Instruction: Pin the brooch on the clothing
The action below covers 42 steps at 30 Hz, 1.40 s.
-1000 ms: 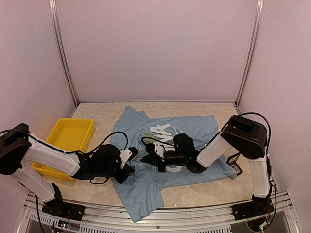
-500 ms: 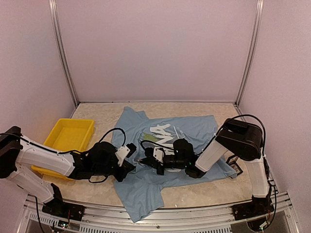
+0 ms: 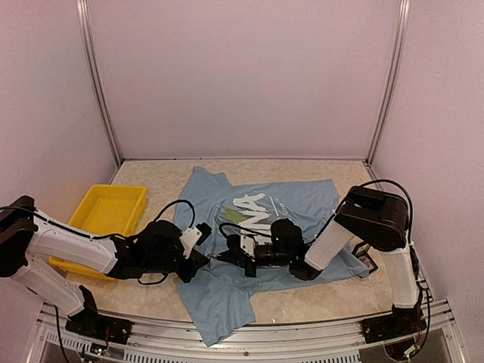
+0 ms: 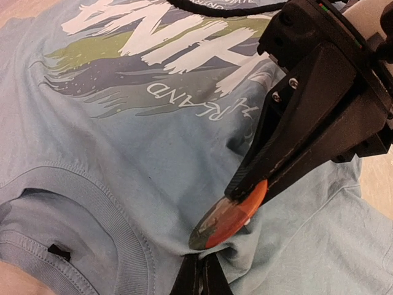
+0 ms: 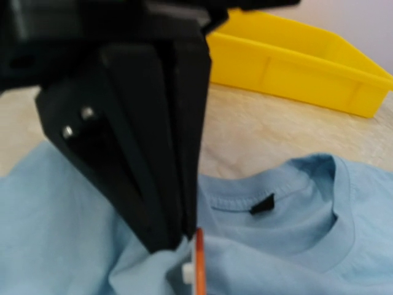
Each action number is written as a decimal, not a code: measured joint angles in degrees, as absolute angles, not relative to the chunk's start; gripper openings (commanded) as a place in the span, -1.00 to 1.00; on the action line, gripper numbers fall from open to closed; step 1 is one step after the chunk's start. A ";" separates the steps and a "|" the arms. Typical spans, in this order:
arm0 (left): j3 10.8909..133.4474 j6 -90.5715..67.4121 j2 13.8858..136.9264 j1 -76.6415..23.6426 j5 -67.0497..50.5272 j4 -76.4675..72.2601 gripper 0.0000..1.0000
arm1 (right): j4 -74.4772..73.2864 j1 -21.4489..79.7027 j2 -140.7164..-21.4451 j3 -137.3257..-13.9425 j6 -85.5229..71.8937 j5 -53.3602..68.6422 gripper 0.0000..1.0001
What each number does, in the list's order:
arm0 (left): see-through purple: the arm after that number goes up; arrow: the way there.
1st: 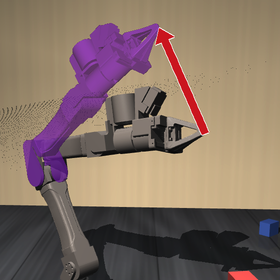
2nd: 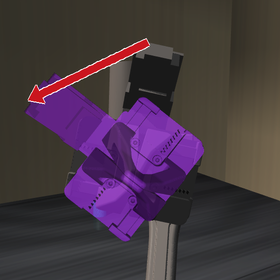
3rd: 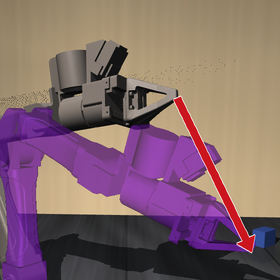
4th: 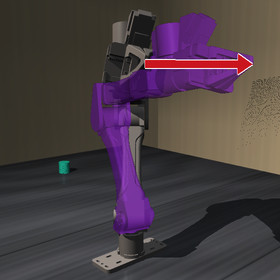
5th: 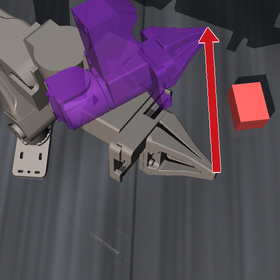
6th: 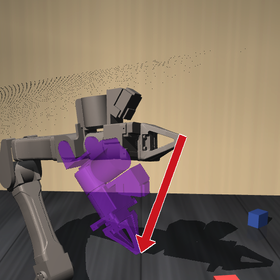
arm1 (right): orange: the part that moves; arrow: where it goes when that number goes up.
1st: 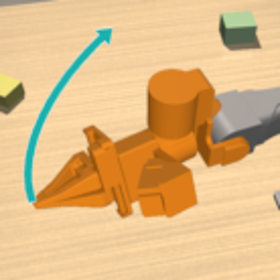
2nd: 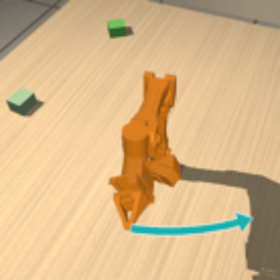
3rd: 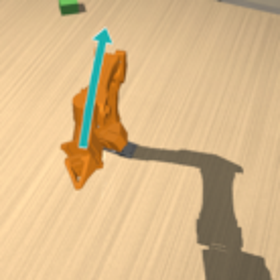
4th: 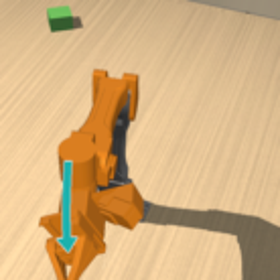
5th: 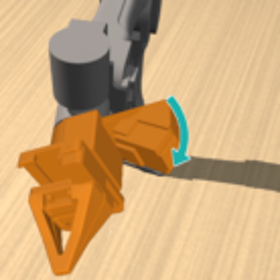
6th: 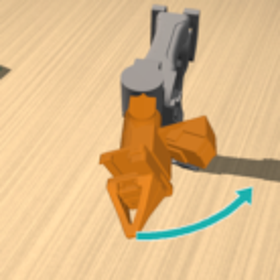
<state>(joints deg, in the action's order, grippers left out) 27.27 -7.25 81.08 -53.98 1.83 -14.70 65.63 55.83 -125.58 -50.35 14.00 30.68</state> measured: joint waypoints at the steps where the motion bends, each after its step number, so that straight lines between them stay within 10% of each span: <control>1: 27.27 -7.25 81.08 -53.98 1.83 -14.70 -1.00 | 65.98 55.83 -125.58 -50.35 13.65 31.05 -1.00; 8: 27.03 -7.33 81.08 -53.98 1.56 -14.96 -1.00 | 66.81 55.79 -125.58 -50.46 11.44 33.10 -1.00; 29: 24.73 -8.36 78.26 -53.93 2.26 -17.23 -0.01 | 68.07 55.46 -125.56 -51.13 9.65 35.42 -1.00; 42: 26.02 -6.57 85.01 -53.91 -1.15 -19.73 -0.15 | 68.97 53.71 -123.81 -47.83 12.03 33.26 -1.00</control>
<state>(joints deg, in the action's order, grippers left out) 26.02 -6.57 85.01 -53.91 -1.15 -19.73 68.97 53.71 -123.81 -47.83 12.03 33.26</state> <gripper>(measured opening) 0.506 0.007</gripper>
